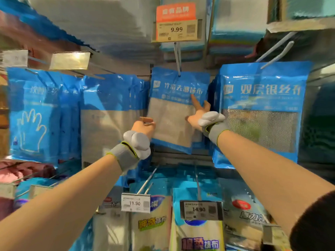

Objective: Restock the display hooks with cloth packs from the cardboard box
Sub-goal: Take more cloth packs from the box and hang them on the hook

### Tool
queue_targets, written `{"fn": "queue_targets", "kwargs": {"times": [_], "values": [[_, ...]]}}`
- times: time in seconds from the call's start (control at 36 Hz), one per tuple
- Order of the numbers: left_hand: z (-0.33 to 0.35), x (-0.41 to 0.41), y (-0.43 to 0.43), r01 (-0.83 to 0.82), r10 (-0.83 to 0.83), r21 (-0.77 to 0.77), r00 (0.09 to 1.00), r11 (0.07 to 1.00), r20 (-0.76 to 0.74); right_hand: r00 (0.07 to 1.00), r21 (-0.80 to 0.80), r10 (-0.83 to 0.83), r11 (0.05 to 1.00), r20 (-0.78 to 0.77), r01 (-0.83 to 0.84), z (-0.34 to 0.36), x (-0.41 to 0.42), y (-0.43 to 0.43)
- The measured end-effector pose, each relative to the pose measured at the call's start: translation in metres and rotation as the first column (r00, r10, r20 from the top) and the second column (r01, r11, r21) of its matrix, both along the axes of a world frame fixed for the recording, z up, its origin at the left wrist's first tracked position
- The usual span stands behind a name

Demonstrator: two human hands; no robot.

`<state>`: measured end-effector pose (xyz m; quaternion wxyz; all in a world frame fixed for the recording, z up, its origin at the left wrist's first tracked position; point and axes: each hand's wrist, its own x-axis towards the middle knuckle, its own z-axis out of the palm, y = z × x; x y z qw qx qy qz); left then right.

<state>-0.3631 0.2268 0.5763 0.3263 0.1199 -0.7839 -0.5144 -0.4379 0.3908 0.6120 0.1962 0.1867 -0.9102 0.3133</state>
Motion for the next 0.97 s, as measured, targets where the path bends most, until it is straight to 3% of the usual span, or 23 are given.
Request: {"fn": "queue_targets", "kwargs": {"times": [0.11, 0.19, 0.28, 0.42, 0.47, 0.53, 0.64, 0.69, 0.86, 0.89, 0.97], "values": [[-0.015, 0.008, 0.011, 0.051, -0.051, -0.017, 0.998, 0.999, 0.036, 0.999, -0.116, 0.043, 0.992, 0.009, -0.041, -0.020, 0.013, 0.004], [-0.031, 0.015, 0.026, 0.079, -0.080, 0.029, 0.996, 0.996, 0.041, 0.999, -0.348, 0.030, 0.937, 0.023, -0.020, -0.035, 0.027, 0.009], [-0.055, 0.026, 0.051, 0.142, -0.147, 0.077, 0.987, 0.987, 0.062, 0.999, -0.613, 0.008, 0.790, 0.038, 0.017, -0.060, 0.049, 0.024], [-0.088, 0.059, 0.100, 0.273, -0.289, 0.156, 0.952, 0.949, 0.095, 0.992, -0.807, -0.059, 0.576, 0.115, 0.128, -0.103, 0.086, 0.063], [-0.101, 0.072, 0.118, 0.323, -0.351, 0.235, 0.932, 0.917, 0.088, 0.983, -0.824, -0.079, 0.536, 0.167, 0.183, -0.118, 0.098, 0.084], [-0.123, 0.082, 0.140, 0.382, -0.421, 0.281, 0.903, 0.880, 0.090, 0.972, -0.798, -0.089, 0.558, 0.217, 0.229, -0.138, 0.119, 0.108], [-0.174, 0.100, 0.188, 0.450, -0.526, 0.333, 0.830, 0.829, 0.187, 0.952, -0.859, -0.133, 0.412, 0.275, 0.306, -0.183, 0.160, 0.152], [-0.196, 0.106, 0.206, 0.461, -0.564, 0.377, 0.793, 0.803, 0.232, 0.937, -0.814, -0.107, 0.470, 0.331, 0.341, -0.207, 0.171, 0.167], [-0.285, 0.133, 0.286, 0.536, -0.691, 0.436, 0.555, 0.723, 0.463, 0.801, -0.697, -0.352, 0.400, 0.483, 0.596, -0.308, 0.207, 0.241], [-0.297, 0.135, 0.290, 0.538, -0.706, 0.459, 0.515, 0.707, 0.485, 0.798, -0.693, -0.323, 0.395, 0.509, 0.603, -0.322, 0.207, 0.247], [-0.339, 0.147, 0.323, 0.564, -0.715, 0.465, 0.385, 0.682, 0.583, 0.659, -0.510, -0.352, 0.431, 0.664, 0.744, -0.398, 0.215, 0.297]]}}
